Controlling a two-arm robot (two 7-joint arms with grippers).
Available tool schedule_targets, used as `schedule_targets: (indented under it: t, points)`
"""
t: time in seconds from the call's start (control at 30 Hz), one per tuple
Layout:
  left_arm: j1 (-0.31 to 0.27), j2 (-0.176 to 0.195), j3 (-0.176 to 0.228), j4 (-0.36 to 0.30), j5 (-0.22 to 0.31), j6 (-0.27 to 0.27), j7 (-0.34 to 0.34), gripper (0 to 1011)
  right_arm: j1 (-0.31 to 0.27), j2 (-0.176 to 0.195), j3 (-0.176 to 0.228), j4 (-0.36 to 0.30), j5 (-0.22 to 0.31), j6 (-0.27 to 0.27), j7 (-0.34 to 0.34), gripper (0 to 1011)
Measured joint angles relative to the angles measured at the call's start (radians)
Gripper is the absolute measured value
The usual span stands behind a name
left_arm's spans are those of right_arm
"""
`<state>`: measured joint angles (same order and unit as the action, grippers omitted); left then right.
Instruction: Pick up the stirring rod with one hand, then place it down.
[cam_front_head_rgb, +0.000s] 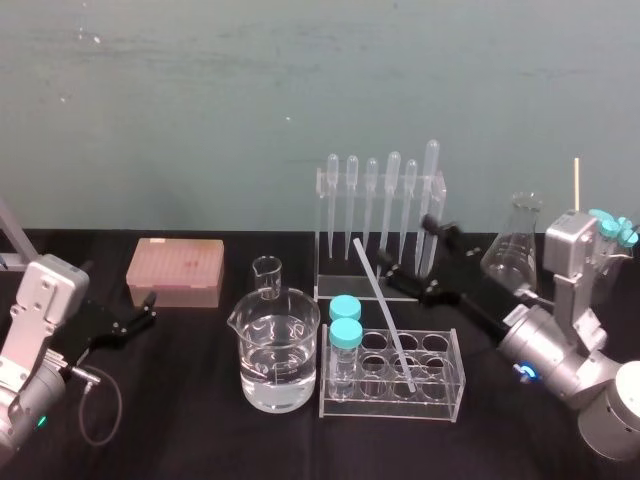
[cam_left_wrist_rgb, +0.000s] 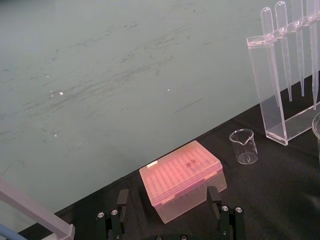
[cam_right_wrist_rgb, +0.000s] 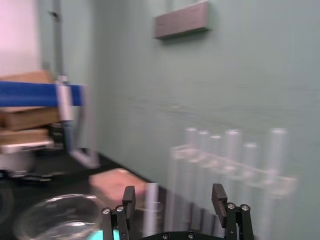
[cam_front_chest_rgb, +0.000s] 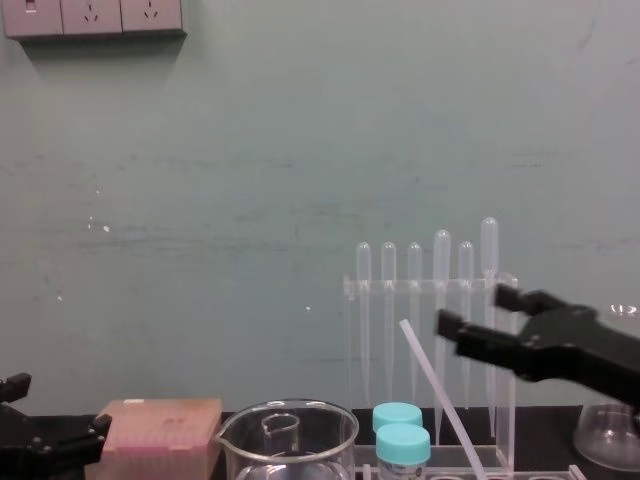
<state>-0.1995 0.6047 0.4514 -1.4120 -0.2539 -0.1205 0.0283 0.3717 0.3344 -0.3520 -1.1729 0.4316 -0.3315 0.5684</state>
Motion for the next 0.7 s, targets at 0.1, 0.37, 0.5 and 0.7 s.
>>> schedule_targets:
  t: [0.1, 0.37, 0.5, 0.7]
  points:
    - [0.000, 0.000, 0.000, 0.000, 0.000, 0.000, 0.000, 1000, -0.012, 0.001, 0.016, -0.012, -0.029, -0.004, -0.054, 1003]
    - [0.000, 0.000, 0.000, 0.000, 0.000, 0.000, 0.000, 1000, -0.083, 0.010, 0.093, -0.054, -0.213, 0.075, -0.379, 1003]
    - [0.000, 0.000, 0.000, 0.000, 0.000, 0.000, 0.000, 1000, -0.108, 0.009, 0.108, -0.061, -0.244, 0.148, -0.431, 1003]
    - [0.000, 0.000, 0.000, 0.000, 0.000, 0.000, 0.000, 1000, -0.112, 0.002, 0.111, -0.045, -0.261, 0.186, -0.435, 1003]
